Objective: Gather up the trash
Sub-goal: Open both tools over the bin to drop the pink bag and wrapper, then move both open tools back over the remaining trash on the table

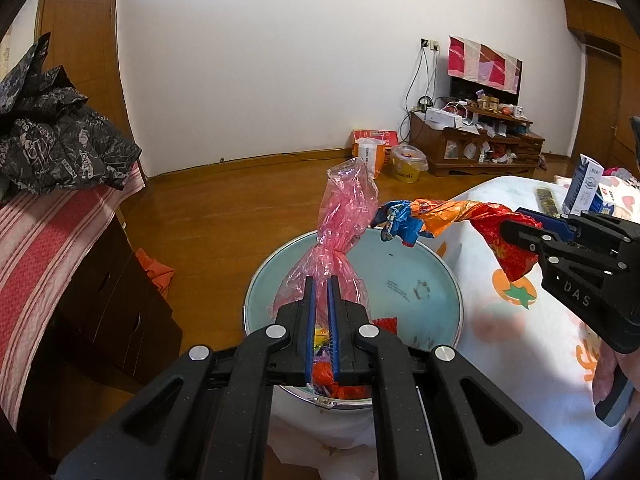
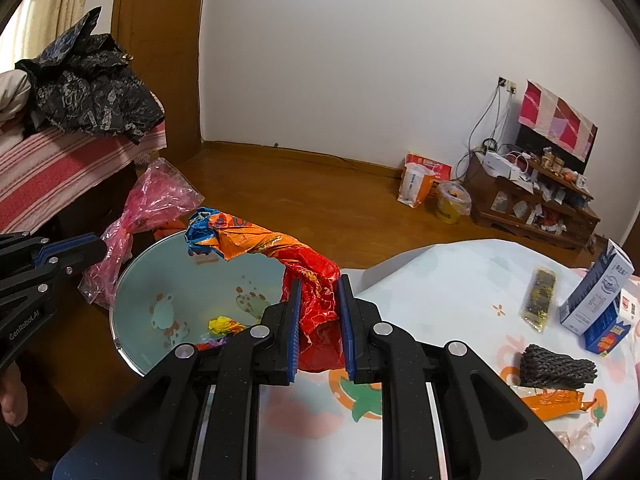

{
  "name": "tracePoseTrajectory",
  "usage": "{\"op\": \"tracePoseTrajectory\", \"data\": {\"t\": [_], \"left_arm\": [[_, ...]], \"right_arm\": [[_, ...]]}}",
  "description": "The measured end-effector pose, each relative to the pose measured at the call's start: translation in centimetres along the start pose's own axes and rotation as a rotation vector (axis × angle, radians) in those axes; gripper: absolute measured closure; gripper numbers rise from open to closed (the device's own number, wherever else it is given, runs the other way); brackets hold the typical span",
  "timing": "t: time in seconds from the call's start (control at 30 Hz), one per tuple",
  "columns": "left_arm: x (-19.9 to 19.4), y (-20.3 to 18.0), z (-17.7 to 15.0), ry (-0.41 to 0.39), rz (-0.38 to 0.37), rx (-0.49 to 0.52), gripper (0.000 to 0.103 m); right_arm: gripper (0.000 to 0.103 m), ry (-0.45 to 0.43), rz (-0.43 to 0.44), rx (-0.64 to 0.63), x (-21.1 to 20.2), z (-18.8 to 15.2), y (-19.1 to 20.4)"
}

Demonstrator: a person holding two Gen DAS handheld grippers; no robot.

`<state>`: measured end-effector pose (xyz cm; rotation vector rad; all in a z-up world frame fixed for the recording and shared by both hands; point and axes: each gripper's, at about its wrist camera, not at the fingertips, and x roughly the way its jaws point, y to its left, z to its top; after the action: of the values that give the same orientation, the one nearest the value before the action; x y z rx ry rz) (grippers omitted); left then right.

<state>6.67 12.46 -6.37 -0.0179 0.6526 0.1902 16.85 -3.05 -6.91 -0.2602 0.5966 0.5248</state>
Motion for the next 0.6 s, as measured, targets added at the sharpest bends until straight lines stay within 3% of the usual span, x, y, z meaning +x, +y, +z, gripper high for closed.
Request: {"op": "tracePoseTrajectory", "data": {"t": [0.3, 0.37, 0.43, 0.47, 0.5, 0.6], "left_arm": [[0.4, 0.3, -0.2, 0.008, -0.018, -0.002, 0.094], [0.6, 0.2, -0.3, 0.008, -0.027, -0.003, 0.092], [0.8, 0.0, -0.5, 0.009, -0.033, 0.003, 0.084], [1.1, 0.0, -0.7, 0.013, -0.026, 0.005, 0.072], [1.4, 0.1, -0.8, 0.021, -0.024, 0.003, 0.067], [2.0, 0.2, -1.1, 0.043, -0.020, 0.000, 0.064]], "right_arm": [[0.084, 0.010, 0.011, -0.008, 0.5, -0.1, 0.5], [0.079, 0.015, 0.026, -0.010, 0.8, 0.0, 0.8], [0.075, 0.014, 0.042, -0.014, 1.1, 0.0, 1.1], [0.063, 0.018, 0.048, -0.017, 1.3, 0.1, 1.3], [0.059, 0.020, 0.050, -0.020, 1.4, 0.1, 1.6], [0.057, 0.020, 0.036, -0.014, 1.5, -0.1, 1.6]]}}
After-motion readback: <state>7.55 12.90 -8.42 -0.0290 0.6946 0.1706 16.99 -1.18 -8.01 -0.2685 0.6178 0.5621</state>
